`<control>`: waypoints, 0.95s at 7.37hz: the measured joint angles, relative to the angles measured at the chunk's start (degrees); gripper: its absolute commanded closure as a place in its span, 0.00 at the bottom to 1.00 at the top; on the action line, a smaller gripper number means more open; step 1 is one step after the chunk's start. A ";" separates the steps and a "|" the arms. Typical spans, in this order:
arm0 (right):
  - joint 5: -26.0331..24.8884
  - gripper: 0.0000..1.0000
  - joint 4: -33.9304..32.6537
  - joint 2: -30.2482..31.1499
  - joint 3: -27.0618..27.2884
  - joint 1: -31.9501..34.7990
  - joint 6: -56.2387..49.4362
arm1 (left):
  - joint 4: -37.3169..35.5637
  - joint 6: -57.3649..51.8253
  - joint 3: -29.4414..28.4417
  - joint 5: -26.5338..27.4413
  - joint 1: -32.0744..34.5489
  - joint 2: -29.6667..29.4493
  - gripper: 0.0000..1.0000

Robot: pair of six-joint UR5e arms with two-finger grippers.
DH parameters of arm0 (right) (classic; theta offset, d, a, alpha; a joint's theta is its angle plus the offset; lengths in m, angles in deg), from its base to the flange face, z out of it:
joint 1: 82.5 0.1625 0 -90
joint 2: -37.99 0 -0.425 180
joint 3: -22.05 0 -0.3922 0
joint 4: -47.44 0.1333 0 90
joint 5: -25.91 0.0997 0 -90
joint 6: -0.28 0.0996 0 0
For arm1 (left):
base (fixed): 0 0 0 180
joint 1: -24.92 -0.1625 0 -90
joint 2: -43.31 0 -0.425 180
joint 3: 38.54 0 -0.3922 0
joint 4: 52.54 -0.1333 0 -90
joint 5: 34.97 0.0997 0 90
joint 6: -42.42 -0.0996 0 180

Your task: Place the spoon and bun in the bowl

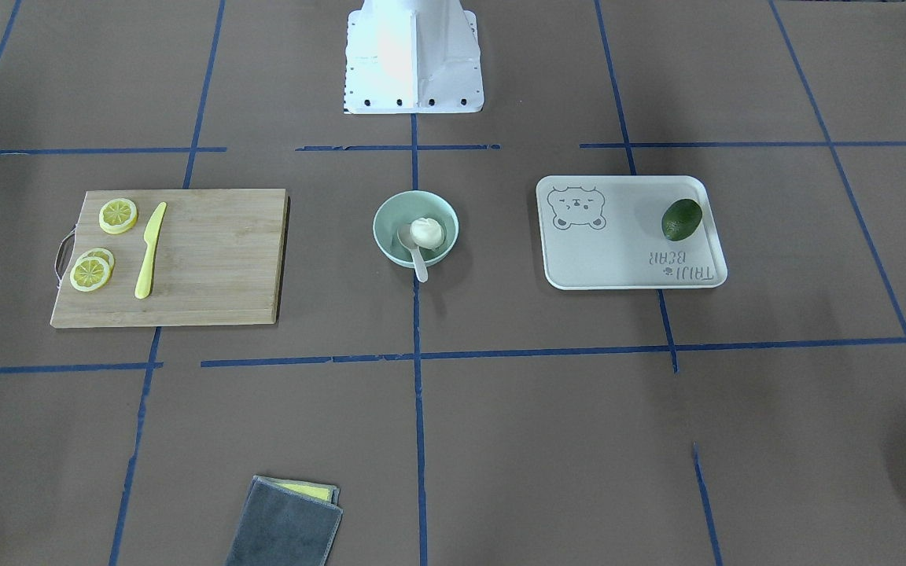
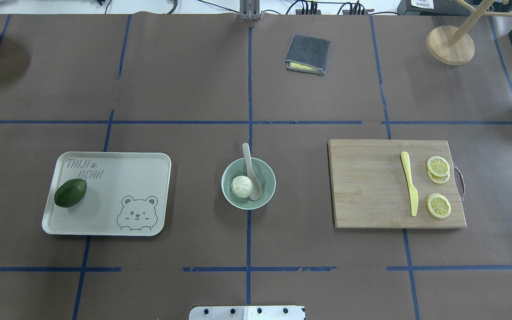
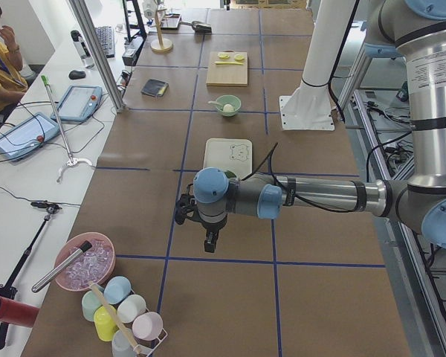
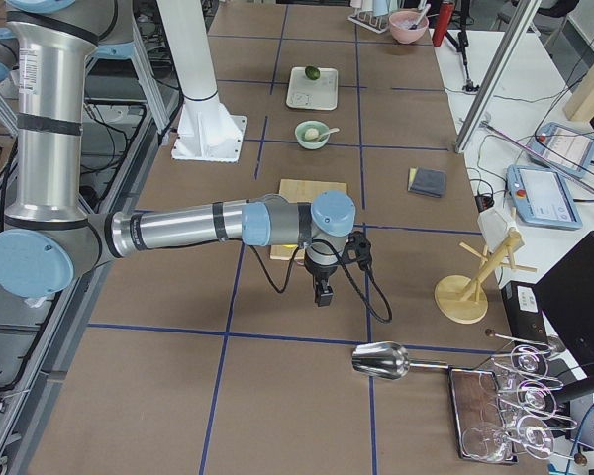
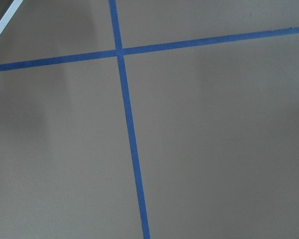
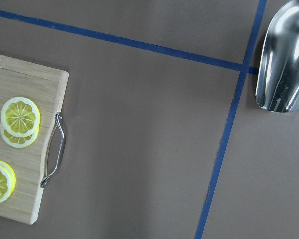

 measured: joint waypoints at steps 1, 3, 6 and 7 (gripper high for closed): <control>0.05 0.00 0.09 0.02 -0.02 -0.01 0.00 | -0.21 -0.03 -0.81 0.38 -0.05 -1.22 0.00; -0.02 0.00 0.18 -0.05 -0.04 -0.05 0.00 | -1.45 -0.10 -1.87 1.92 -0.16 -3.55 0.00; -0.33 0.00 0.27 -0.67 -0.11 -0.06 -0.04 | -1.84 0.16 -2.72 7.54 0.38 -3.58 0.00; -0.37 0.00 0.28 -0.84 -0.11 -0.06 -0.01 | -1.80 0.17 -2.64 7.93 1.18 -3.29 0.00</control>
